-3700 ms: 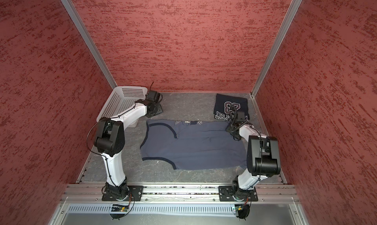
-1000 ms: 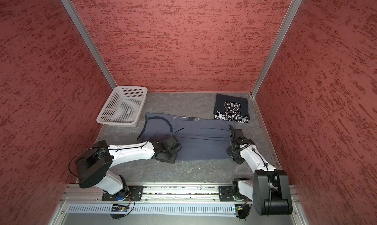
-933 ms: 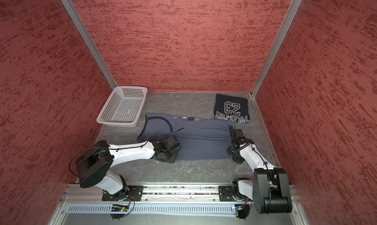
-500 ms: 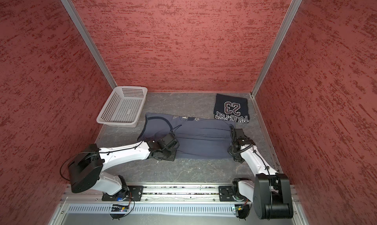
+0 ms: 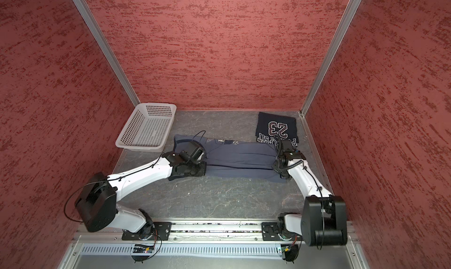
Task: Fold and stack tank tops
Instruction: Fold the tank top at the center of the table.
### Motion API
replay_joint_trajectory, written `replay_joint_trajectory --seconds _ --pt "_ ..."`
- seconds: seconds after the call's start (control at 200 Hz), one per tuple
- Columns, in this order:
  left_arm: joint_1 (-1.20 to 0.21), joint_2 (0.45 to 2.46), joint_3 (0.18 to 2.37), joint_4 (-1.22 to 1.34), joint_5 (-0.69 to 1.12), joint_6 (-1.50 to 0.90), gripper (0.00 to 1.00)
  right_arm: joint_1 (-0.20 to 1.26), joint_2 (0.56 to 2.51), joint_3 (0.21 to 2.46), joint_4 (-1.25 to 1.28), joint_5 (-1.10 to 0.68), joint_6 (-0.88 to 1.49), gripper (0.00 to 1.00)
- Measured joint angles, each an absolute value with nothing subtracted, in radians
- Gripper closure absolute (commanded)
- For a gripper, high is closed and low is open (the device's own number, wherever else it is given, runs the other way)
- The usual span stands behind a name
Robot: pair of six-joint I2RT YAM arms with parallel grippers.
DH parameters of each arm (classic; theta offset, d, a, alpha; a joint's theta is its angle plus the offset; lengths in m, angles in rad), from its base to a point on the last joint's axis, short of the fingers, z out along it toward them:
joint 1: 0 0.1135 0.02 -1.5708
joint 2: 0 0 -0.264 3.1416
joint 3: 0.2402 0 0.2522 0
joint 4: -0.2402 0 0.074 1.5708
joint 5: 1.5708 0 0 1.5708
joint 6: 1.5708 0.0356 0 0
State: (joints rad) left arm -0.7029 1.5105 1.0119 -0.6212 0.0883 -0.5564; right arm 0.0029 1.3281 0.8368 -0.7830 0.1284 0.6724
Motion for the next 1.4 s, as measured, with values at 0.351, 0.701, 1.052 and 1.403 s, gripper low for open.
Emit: replay_joint_trajectory --seconds 0.351,0.701,1.052,1.403 --pt "-0.622 1.747 1.169 -0.655 0.127 -0.543 0.90 0.003 1.526 0.973 -0.712 0.120 0.574 0.82" --pt "-0.605 1.757 1.157 -0.654 0.132 -0.576 0.89 -0.007 1.445 0.884 -0.707 0.157 0.583 0.53" --pt "-0.605 1.764 1.153 -0.646 0.130 -0.579 0.88 -0.038 1.444 0.801 -0.690 0.156 0.614 0.39" --pt "-0.606 1.766 1.142 -0.636 0.129 -0.583 0.88 -0.048 1.483 0.806 -0.639 0.154 0.595 0.84"
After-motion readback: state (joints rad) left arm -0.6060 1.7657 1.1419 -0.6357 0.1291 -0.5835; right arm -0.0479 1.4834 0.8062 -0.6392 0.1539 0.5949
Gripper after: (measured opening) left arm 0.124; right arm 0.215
